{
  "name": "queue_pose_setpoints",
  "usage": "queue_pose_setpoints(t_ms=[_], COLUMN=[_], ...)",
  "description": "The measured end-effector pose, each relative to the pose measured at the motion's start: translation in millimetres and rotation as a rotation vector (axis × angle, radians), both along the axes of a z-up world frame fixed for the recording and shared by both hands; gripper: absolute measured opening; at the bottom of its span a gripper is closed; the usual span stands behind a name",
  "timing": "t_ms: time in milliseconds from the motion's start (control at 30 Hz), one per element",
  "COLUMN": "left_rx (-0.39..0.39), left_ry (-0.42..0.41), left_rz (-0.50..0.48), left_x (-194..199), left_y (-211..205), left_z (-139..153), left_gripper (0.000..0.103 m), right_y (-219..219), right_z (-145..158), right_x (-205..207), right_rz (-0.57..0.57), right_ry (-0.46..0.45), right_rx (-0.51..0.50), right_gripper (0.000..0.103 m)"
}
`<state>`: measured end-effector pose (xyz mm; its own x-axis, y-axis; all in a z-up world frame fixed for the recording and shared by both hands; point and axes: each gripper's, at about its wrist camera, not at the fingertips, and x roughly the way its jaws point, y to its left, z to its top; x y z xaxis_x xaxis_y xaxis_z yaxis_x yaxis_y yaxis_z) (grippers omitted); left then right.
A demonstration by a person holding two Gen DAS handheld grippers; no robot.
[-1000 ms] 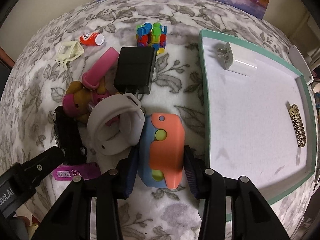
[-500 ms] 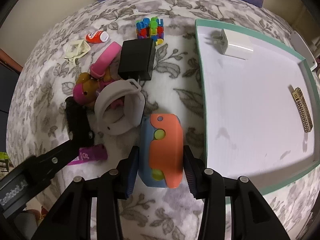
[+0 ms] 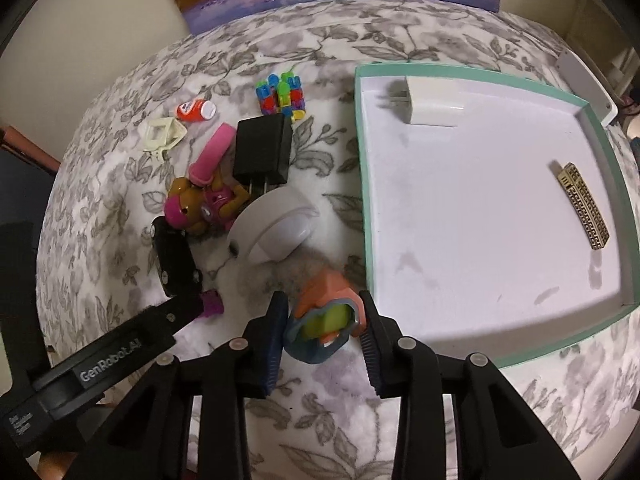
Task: Organize rigid objects
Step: 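Grasp the orange-blue toy with the right gripper while the left gripper grasps the pink lighter, then carry the pink lighter and orange-blue toy into the tray and release the lighter with the left gripper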
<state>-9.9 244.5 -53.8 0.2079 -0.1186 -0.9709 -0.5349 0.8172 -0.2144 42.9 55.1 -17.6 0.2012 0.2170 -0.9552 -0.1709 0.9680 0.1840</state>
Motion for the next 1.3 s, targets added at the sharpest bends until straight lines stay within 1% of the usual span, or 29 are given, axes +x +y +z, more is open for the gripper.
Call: queue_pose_setpoints(t_ms=[133,233,300,367,500,667,933,1000,1100,1200,1300], left_rx=[0.01,0.036,0.044,0.046,0.085,0.122,0.099,0.076,0.029,0.023,0.038], left_ry=[0.015,0.024,0.028,0.031,0.043,0.044,0.026,0.017,-0.022,-0.074,-0.119], left_rz=[-0.011,-0.042,-0.064,-0.075,-0.098,-0.115,-0.109,-0.1,-0.082,-0.077,-0.08], left_x=[8,14,18,20,29,37,41,42,41,40,42], left_y=[-8,-19,-26,-32,-43,-51,-52,-50,-45,-41,-43], left_z=[-7,-10,-11,-12,-17,-18,-18,-17,-9,5,21], left_gripper=[0.1,0.1,0.098,0.093,0.091,0.083,0.083,0.083,0.083,0.083,0.083], right_y=[3,0,-1,-1,1,1,2,2,0,-2,-3], right_z=[1,0,0,0,0,0,-1,1,8,19,29], right_x=[-3,-1,0,0,0,0,0,0,0,-1,-1], right_rz=[0.016,0.011,0.007,0.01,0.015,0.013,0.021,0.027,0.024,0.024,0.026], right_ry=[-0.005,0.003,0.01,0.01,0.009,0.011,0.009,0.007,0.001,-0.026,-0.055], right_rx=[-0.02,-0.005,0.007,0.006,-0.005,-0.005,-0.016,-0.012,0.015,0.037,0.053], right_gripper=[0.036,0.036,0.036,0.036,0.036,0.036,0.036,0.036,0.036,0.036,0.036])
